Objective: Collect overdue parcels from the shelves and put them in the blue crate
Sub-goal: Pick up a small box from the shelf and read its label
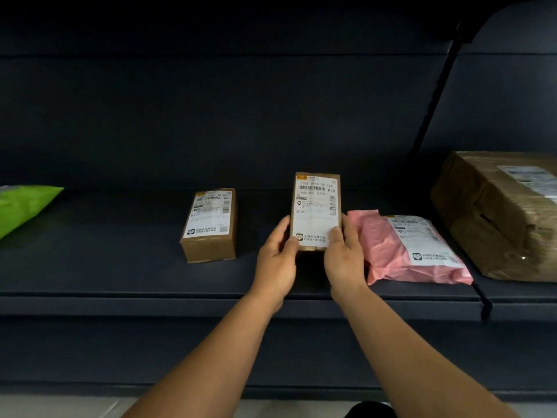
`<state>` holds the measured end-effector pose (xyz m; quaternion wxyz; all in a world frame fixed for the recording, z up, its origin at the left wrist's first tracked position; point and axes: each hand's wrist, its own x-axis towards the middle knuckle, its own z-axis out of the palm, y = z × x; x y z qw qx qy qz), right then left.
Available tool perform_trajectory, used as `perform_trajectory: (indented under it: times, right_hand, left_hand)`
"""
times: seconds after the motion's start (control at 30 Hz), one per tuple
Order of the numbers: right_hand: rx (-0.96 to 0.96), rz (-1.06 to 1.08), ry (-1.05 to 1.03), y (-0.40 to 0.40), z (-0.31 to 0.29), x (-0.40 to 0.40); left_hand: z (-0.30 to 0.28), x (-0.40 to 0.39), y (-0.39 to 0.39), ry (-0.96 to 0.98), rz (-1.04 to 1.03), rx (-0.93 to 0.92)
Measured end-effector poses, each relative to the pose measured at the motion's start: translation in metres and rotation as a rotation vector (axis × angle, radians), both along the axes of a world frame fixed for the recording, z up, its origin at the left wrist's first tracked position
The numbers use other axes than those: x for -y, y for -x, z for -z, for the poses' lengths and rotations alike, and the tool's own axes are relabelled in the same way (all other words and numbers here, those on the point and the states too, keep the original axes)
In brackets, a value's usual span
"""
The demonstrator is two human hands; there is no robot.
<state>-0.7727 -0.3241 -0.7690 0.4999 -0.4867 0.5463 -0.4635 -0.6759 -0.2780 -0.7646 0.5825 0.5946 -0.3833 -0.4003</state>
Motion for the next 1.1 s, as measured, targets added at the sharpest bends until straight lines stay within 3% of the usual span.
perform_trajectory:
  times: [0.33,0.8,1.1]
  right_hand:
    - [0.06,-0.018,0.038,-0.003,-0.004,-0.007]
    - [-0.135,-0.079,-0.016,-0.003,-0.025,0.002]
    - [-0.146,0.025,0.247,0.031,-0.057,0.008]
  left_hand:
    - [0.0,-0.004,-0.003,0.034,-0.01,-0.008]
    - [-0.024,0.012,0.01,-0.118,-0.135,0.124]
    - [-0.059,0.027,0.048,0.071,-0.136,0.312]
